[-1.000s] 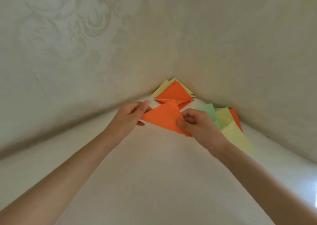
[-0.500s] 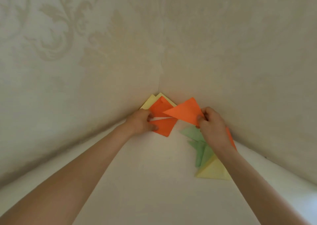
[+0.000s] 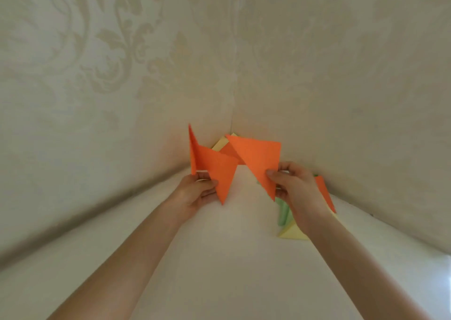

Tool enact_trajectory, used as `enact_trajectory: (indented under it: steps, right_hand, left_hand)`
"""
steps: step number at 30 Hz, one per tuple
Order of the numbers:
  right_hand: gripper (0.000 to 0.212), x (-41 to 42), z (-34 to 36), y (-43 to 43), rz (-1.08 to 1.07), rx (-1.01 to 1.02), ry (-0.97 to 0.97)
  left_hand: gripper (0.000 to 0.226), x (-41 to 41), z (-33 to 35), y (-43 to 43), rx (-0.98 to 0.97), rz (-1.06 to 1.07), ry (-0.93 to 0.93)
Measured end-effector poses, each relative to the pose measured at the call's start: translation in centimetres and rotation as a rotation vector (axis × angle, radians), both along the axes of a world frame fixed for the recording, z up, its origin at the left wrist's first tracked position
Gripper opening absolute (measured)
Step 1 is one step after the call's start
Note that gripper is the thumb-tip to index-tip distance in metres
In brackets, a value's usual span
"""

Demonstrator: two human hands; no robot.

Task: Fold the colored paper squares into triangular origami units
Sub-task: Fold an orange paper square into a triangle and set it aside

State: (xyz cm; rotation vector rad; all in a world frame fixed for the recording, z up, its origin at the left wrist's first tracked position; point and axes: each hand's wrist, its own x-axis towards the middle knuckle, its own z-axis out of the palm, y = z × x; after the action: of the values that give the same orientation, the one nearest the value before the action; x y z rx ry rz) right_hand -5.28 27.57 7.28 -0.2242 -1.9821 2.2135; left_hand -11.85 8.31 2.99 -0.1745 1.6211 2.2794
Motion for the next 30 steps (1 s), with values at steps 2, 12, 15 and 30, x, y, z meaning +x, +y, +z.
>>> enact_trajectory:
  steps: [2, 12, 15, 30]
  right_hand:
    - [0.005, 0.1, -0.7, -1.0, 0.007, -0.008, -0.048]
    - [0.005, -3.5, -2.3, -4.6, -0.080, -0.322, -0.219]
    - [0.012, -4.2, -2.8, -4.6, -0.255, -0.224, -0.202]
    - [0.020, -4.1, -3.5, -3.7, -0.198, 0.084, -0.088]
  left_hand:
    - [0.018, 0.0, -0.1, 0.4, 0.037, 0.013, -0.009]
    - [0.015, 1.0, 1.0, 1.8, 0.074, -0.151, 0.000]
    - [0.005, 2.3, 1.4, 0.5, -0.482, -0.078, 0.285]
    - [0.042, -2.1, -0.9, -4.6, -1.517, 0.043, 0.367]
